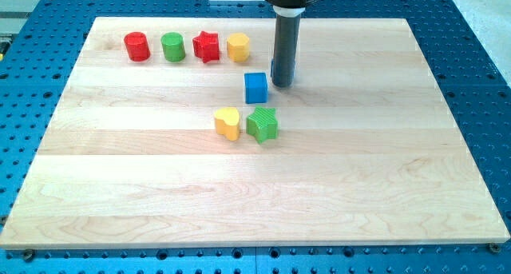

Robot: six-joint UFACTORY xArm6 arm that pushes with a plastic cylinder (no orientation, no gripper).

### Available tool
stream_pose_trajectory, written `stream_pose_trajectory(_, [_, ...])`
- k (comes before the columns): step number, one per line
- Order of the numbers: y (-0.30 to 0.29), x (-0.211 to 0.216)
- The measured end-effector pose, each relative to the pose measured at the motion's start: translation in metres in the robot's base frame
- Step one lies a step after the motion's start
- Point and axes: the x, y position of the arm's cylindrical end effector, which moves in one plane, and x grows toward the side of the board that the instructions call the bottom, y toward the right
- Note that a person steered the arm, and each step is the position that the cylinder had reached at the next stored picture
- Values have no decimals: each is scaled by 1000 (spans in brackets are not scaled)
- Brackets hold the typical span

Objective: Move the blue triangle to the left

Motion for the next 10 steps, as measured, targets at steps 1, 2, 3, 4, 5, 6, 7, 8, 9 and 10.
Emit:
stream_pose_trajectory(1, [6, -2])
stream_pose_trajectory(2, [31, -3])
stream_pose_trajectory(3, [57, -26])
stream_pose_trajectory(4, [52, -30])
stream_pose_trajectory(5, [31, -30])
stream_pose_trajectory(6, [5, -30])
stream_pose_trajectory(7, [17, -28])
stream_pose_trajectory(8, [15, -4])
stream_pose_trajectory(9, [3, 8])
stream_pose_trajectory(10, [-28, 14])
